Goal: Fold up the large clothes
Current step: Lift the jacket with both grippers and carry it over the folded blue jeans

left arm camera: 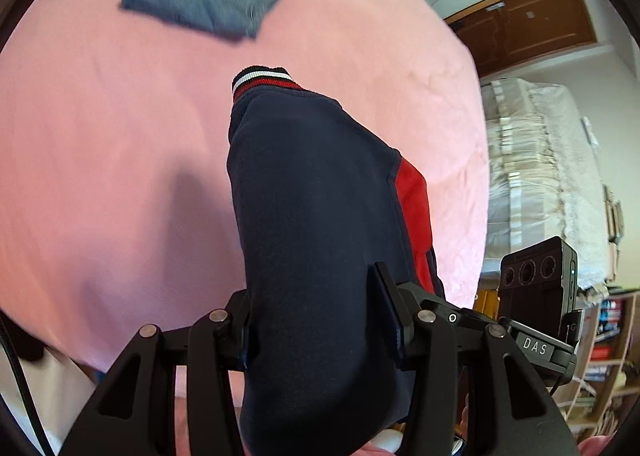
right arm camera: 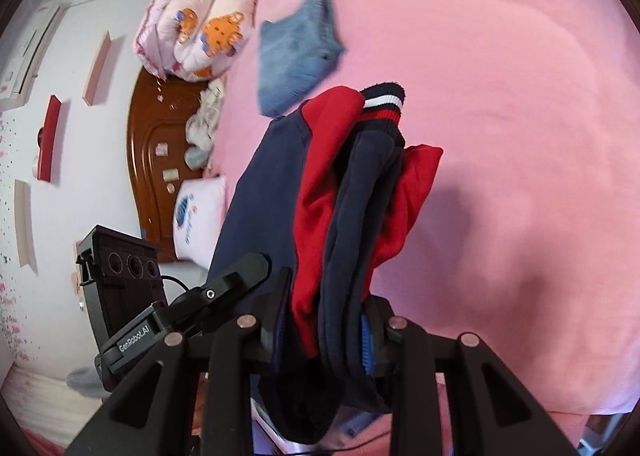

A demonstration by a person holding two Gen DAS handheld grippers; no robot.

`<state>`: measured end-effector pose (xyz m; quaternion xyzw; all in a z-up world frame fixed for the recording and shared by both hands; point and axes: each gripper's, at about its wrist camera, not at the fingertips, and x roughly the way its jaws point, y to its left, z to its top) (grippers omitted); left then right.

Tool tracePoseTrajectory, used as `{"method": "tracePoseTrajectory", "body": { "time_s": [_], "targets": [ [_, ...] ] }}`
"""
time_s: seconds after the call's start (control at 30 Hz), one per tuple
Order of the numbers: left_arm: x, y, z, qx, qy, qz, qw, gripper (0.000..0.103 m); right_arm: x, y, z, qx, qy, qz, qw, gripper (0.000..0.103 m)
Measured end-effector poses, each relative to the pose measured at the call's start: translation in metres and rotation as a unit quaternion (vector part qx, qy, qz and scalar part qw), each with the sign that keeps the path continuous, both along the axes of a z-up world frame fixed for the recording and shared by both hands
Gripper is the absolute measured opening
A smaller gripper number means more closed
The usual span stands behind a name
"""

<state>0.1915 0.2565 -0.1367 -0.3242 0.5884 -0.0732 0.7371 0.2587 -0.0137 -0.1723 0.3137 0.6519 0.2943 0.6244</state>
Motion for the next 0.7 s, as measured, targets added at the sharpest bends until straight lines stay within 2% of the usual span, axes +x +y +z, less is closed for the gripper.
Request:
{"method": "tracePoseTrajectory", "body": {
  "time_s": [0.2, 0.4, 0.57, 0.7],
  "targets": [
    [0.046, 0.094, 0.058, 0.044, -0.049, -0.035, 0.9972, 0.047, 0.024, 0.092, 0.033, 0.050, -0.020, -0.052, 0.997, 0.027],
    [0.108, 0.160, 0.091, 0.059, -0.092, -0.038, 0.9932, 0.048, 0.075, 0.154, 0.062, 0.067, -0.055, -0.062, 0.994, 0.027],
    [0.176, 0.198, 0.104, 0.073, -0.128, -0.041, 0.9882, 0.048, 0.138, 0.193, 0.070, 0.074, -0.097, -0.057, 0.991, 0.027],
    [0.242, 0.225, 0.100, 0.078, -0.153, -0.031, 0.9846, 0.048, 0.197, 0.217, 0.066, 0.082, -0.137, -0.061, 0.985, 0.027]
  ]
}}
